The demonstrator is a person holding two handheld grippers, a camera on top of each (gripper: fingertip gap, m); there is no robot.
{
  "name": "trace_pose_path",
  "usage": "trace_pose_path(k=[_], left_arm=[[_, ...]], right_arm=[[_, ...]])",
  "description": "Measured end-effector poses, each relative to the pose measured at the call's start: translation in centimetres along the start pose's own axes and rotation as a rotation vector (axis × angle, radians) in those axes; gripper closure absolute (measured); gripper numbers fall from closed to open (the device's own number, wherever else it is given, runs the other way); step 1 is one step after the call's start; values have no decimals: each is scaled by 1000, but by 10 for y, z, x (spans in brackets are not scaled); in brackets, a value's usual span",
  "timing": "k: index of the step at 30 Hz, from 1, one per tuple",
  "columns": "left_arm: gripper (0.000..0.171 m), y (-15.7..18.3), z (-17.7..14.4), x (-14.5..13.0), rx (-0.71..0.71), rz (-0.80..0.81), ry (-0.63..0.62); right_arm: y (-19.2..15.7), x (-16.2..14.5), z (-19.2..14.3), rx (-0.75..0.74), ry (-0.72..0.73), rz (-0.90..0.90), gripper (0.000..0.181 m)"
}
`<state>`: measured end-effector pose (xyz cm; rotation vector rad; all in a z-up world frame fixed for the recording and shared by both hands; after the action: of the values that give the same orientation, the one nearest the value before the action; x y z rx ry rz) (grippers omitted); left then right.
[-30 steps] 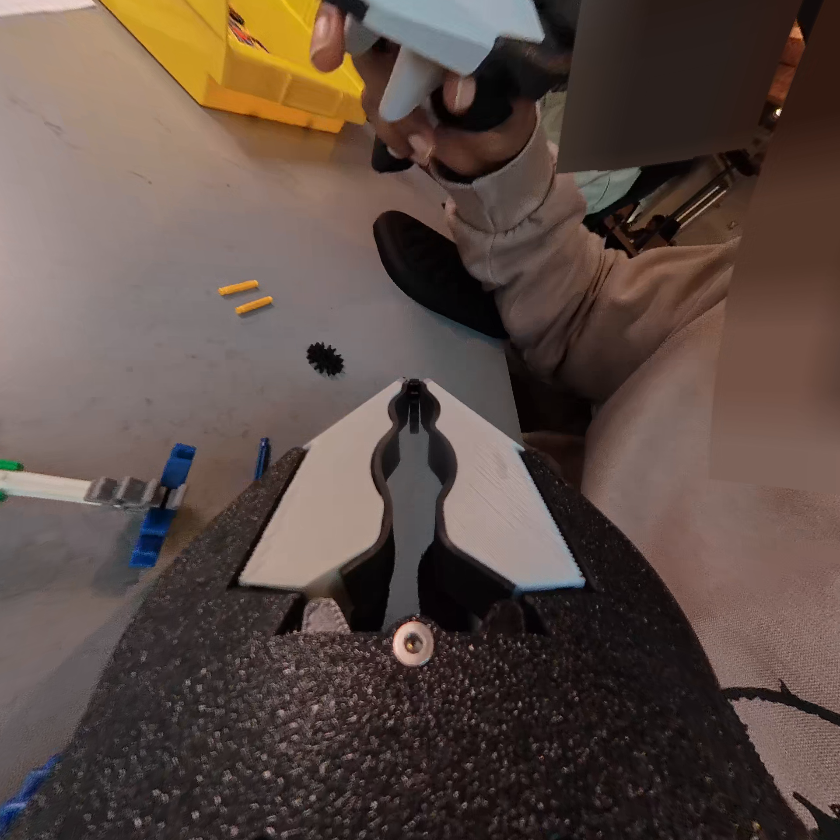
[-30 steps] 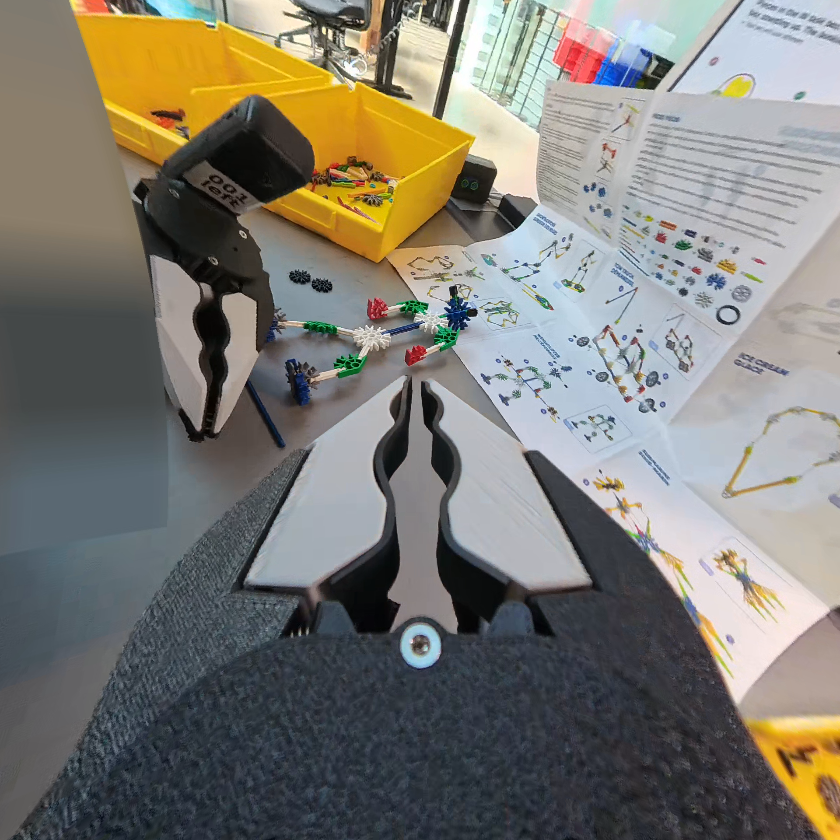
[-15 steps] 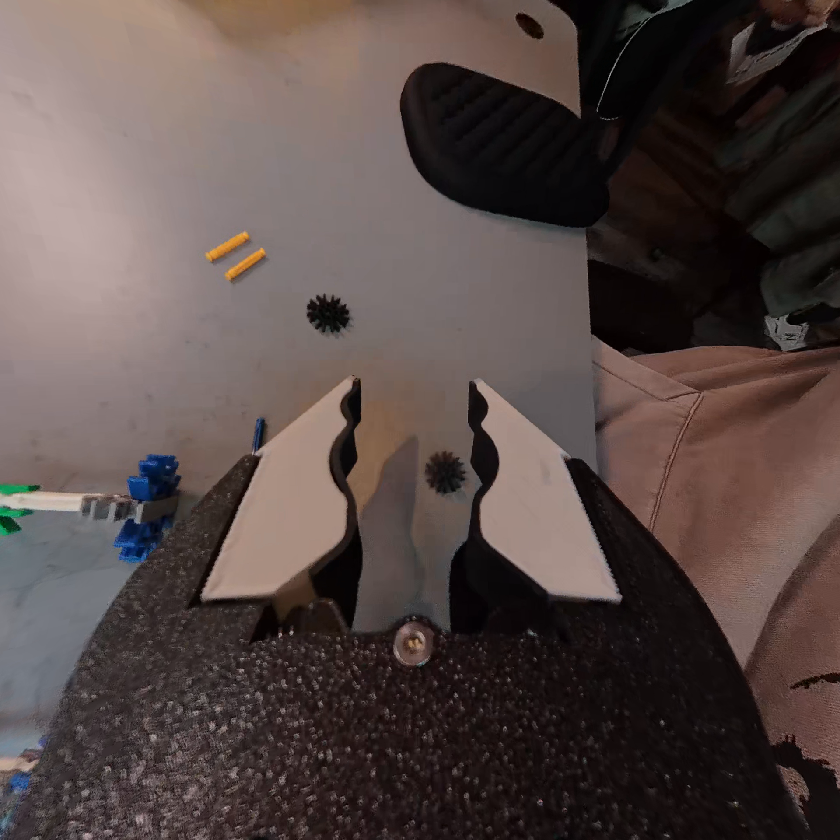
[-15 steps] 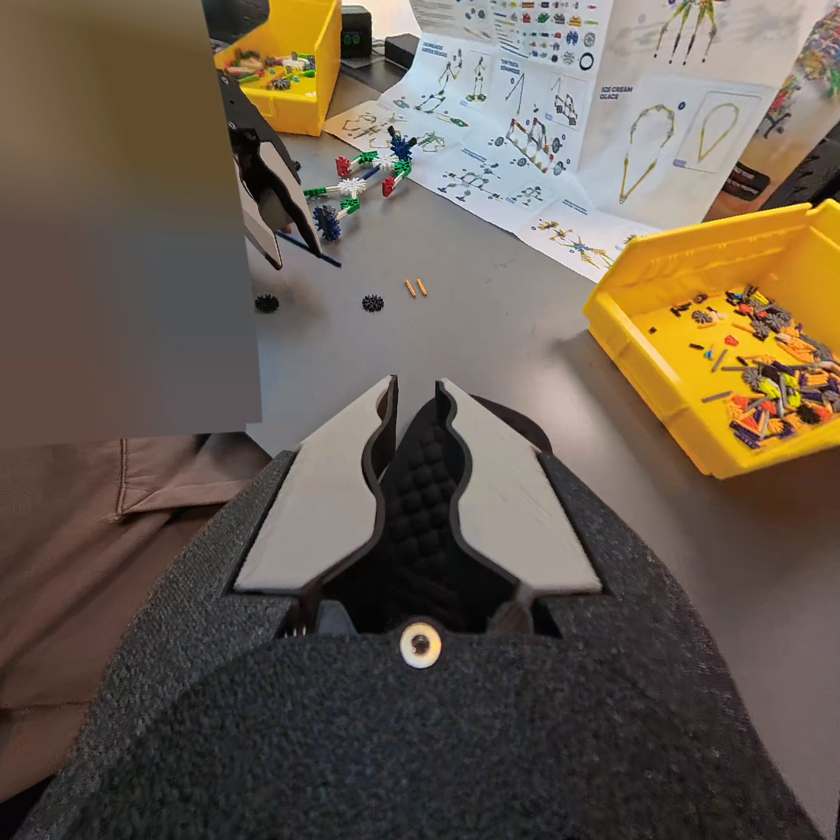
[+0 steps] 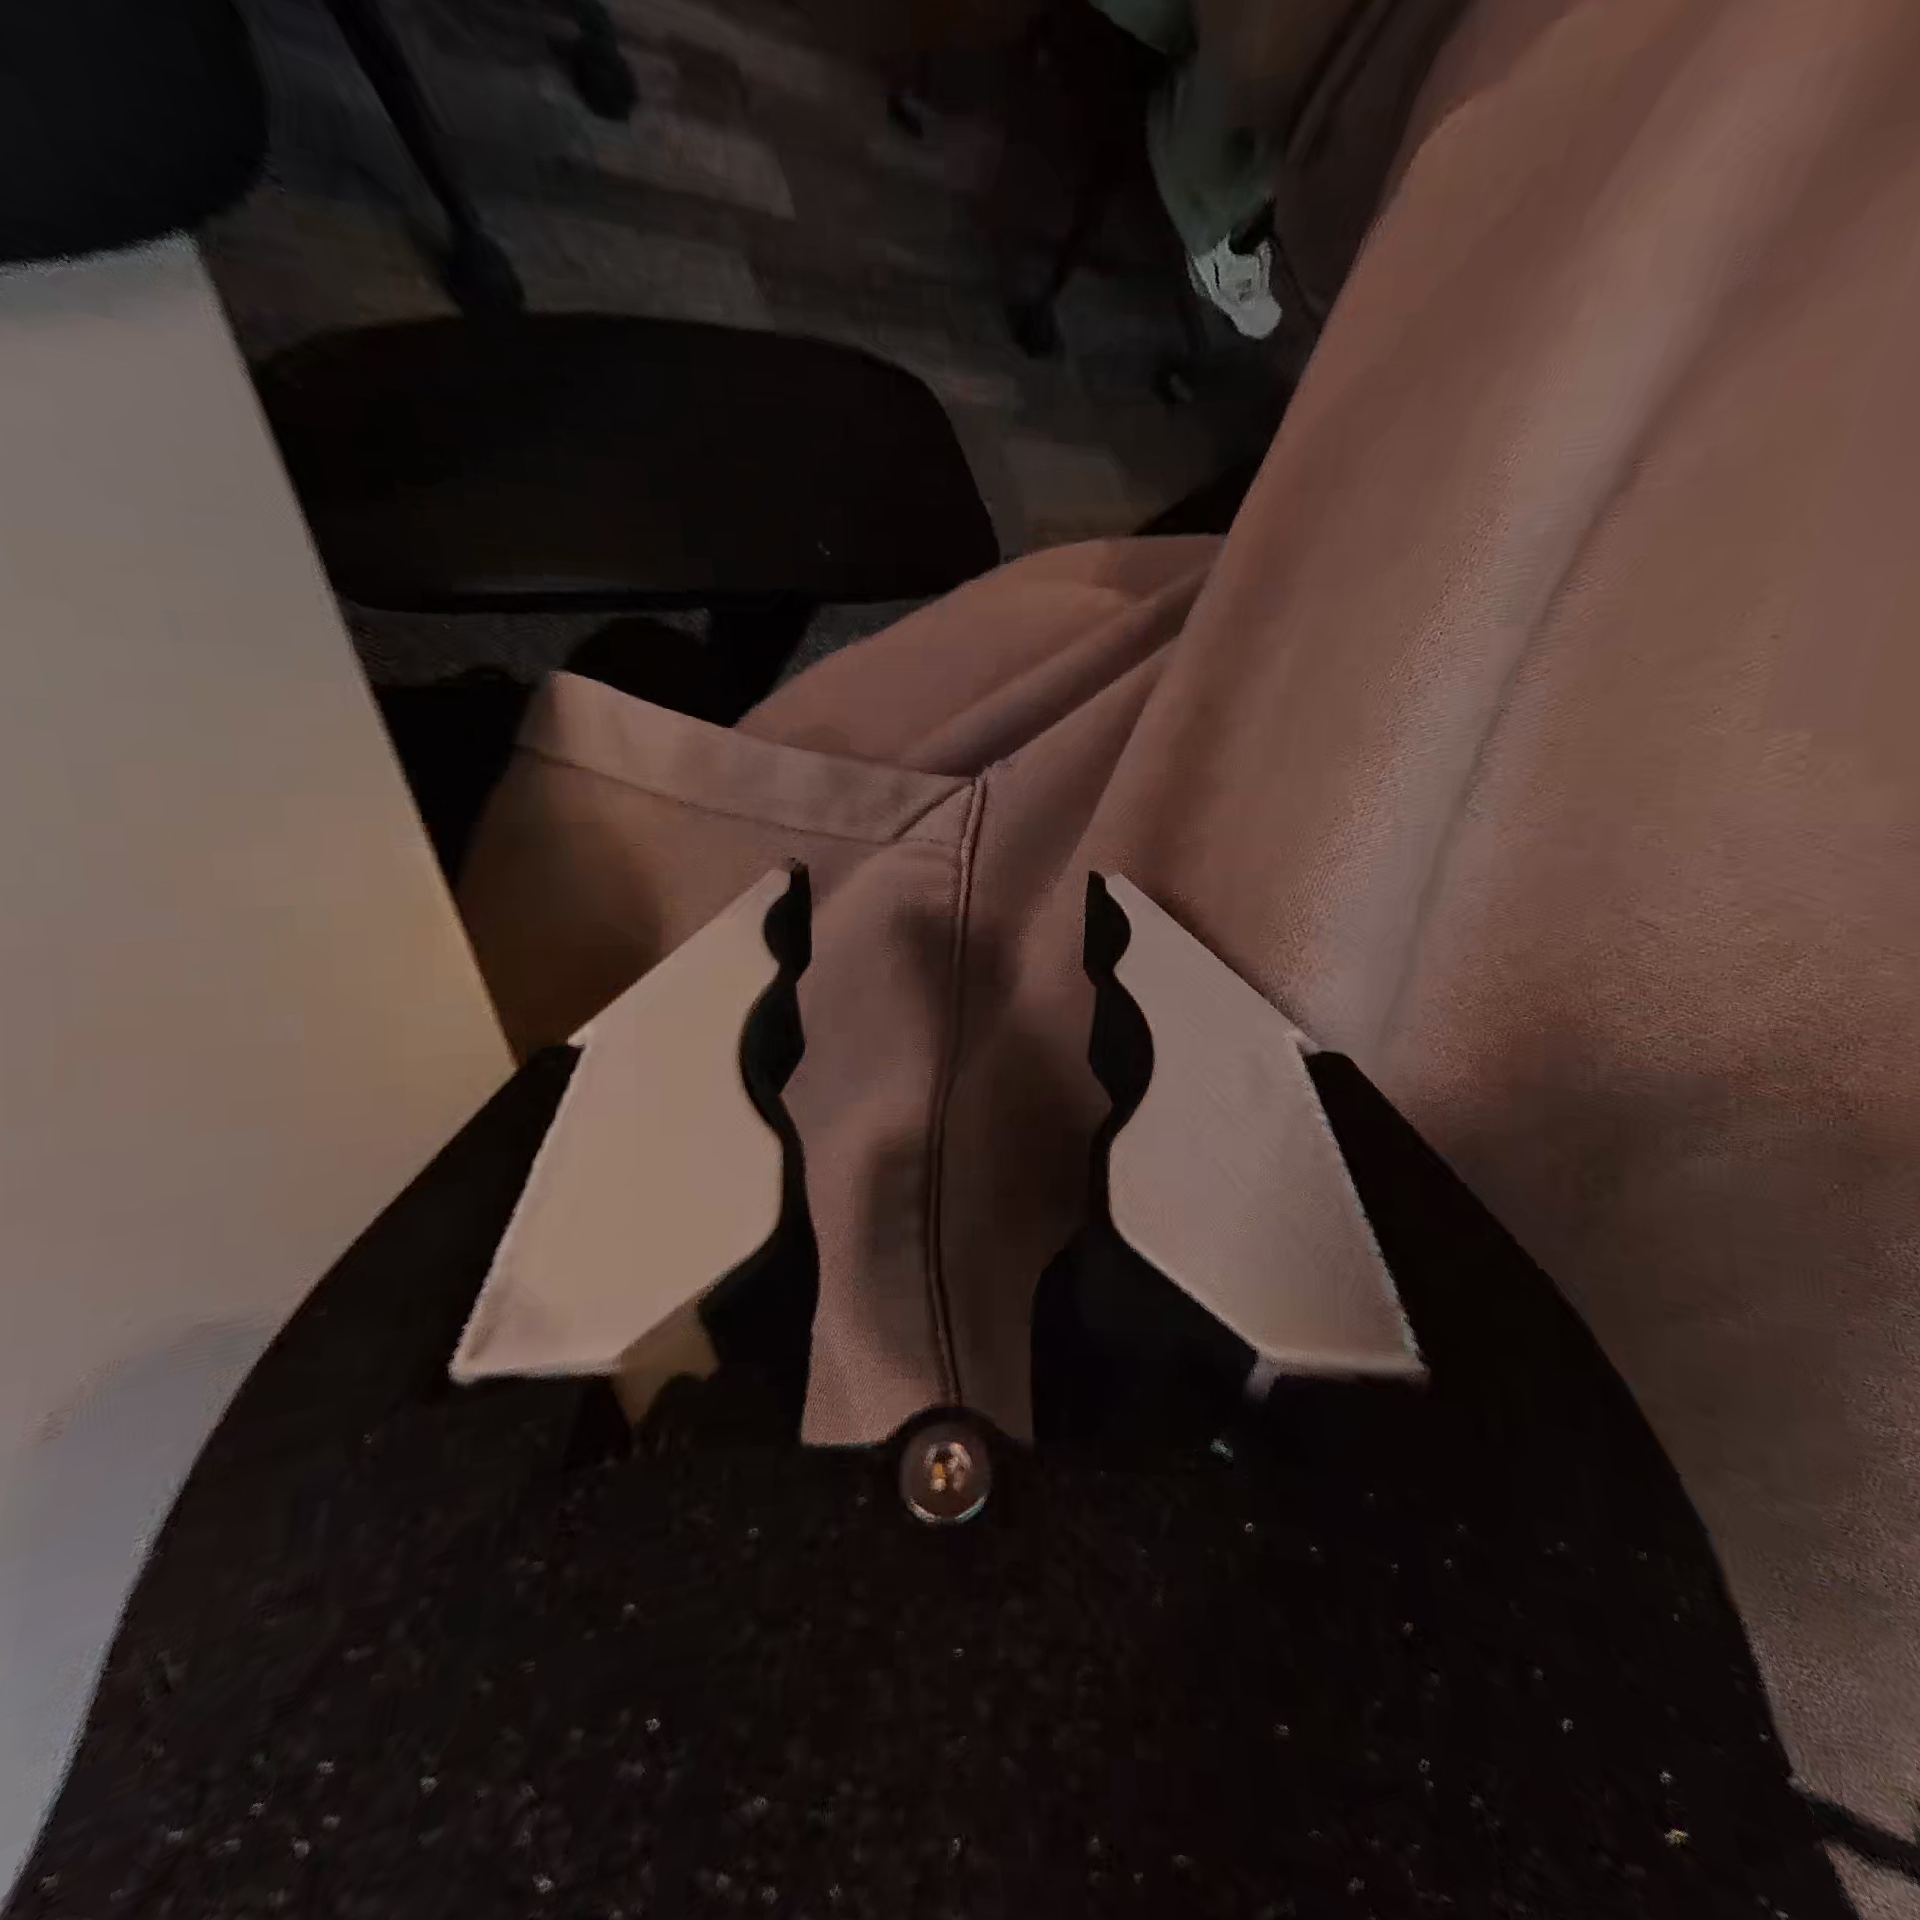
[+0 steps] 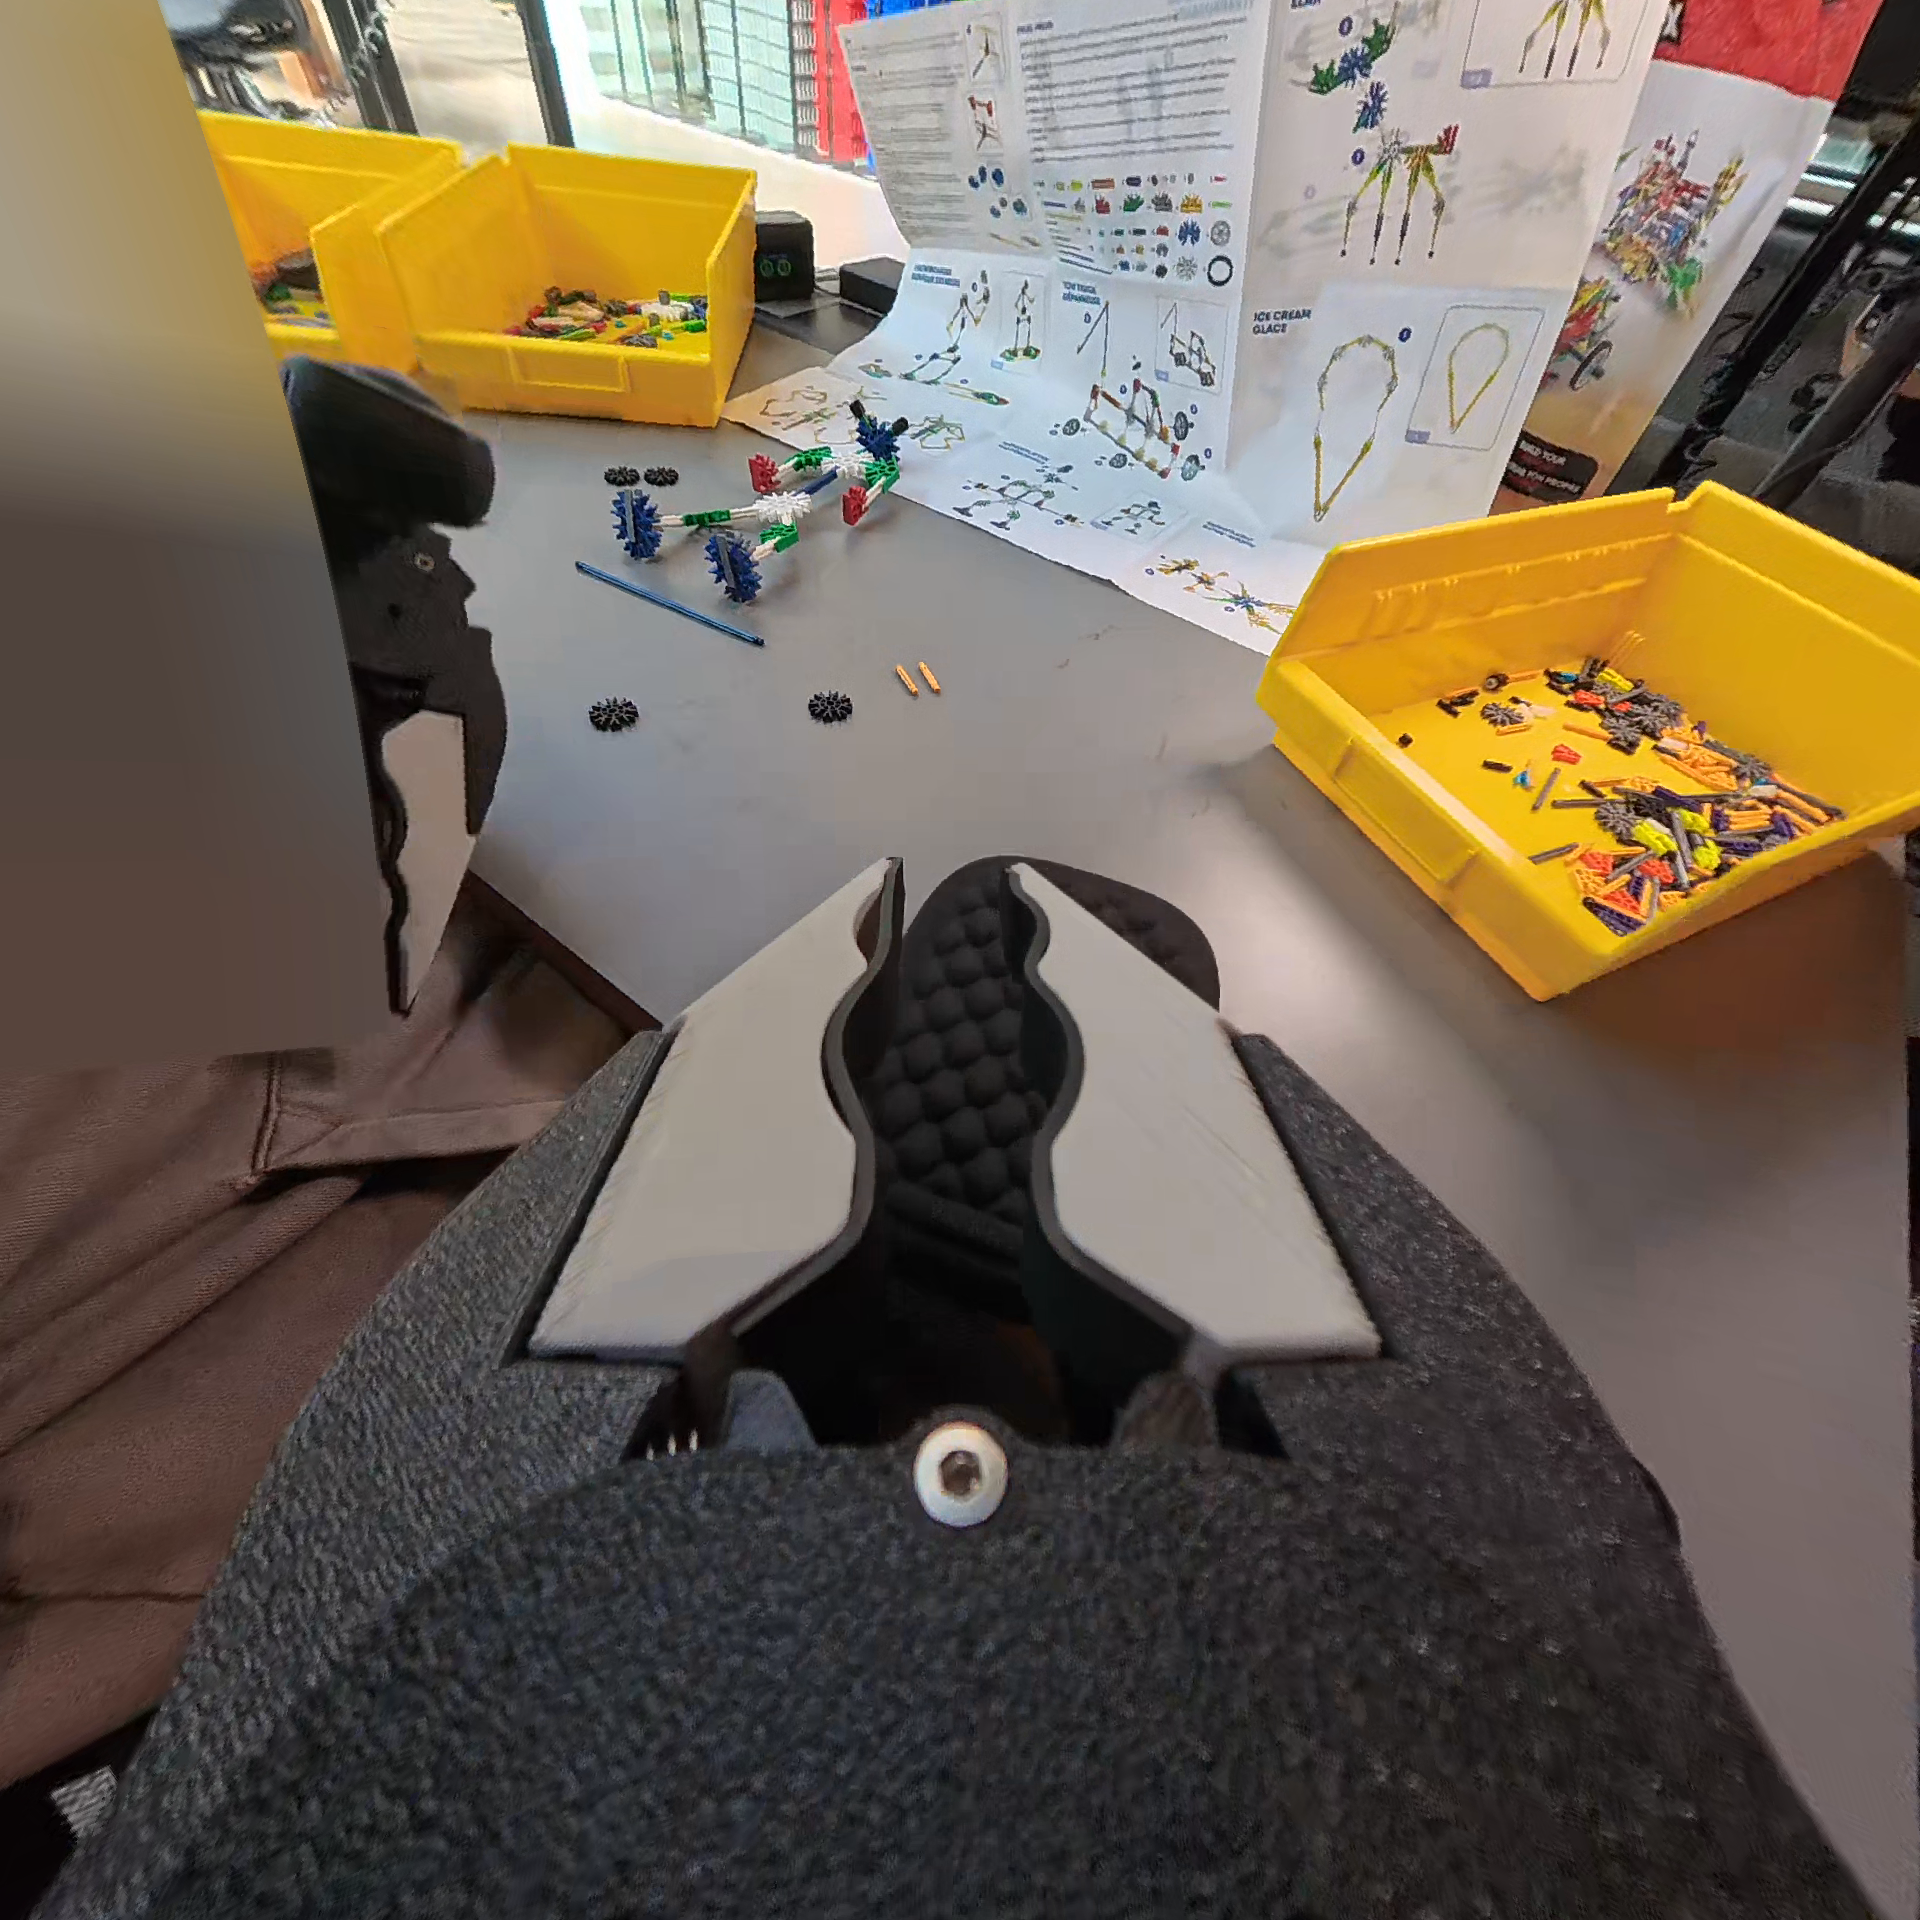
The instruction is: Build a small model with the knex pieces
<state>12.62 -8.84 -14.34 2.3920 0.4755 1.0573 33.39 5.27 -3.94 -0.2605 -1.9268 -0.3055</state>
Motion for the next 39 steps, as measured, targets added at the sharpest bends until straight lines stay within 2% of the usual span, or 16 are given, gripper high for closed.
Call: trace_pose_path(k=[4, 7, 12, 15, 22, 27, 31, 35, 39], left_arm=[[135, -4, 31, -9, 24, 0, -194], [161, 1, 38, -21, 2, 27, -308], [168, 21, -11, -18, -158, -41, -228], [168, 40, -35, -20, -197, -56, -224], [168, 63, -49, -16, -217, -14, -237], [168, 64, -50, -17, -230, -28, -227], [168, 58, -47, -14, -248, -24, -186], [168, 45, -43, -3, -251, -51, -150], [168, 27, -34, 13, -269, -105, -164]], right_arm=[[2, -14, -9, -6, 28, 55, 164], [1, -23, -16, -16, 33, 80, 164], [-3, -37, -30, -43, 12, 91, 164], [-2, -43, -36, -58, 8, 111, 165], [-1, -44, -38, -55, -9, 104, 164], [5, -45, -46, -77, -50, 83, 164], [19, -46, -77, -182, -109, 31, 164], [36, -46, -127, -315, -69, 45, 164], [54, -75, -165, -427, 10, 117, 164]])
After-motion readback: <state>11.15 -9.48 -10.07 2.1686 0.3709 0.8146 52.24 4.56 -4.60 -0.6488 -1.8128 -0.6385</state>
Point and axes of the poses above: each gripper's, where its closed fingertips meet, z out along the fingers, x out of its top, y = z × x across the jaws, the point moved 7 cm from there along -z, back along the fingers, and after that the axes turned 1 degree about -y, right-handed, at the moved point
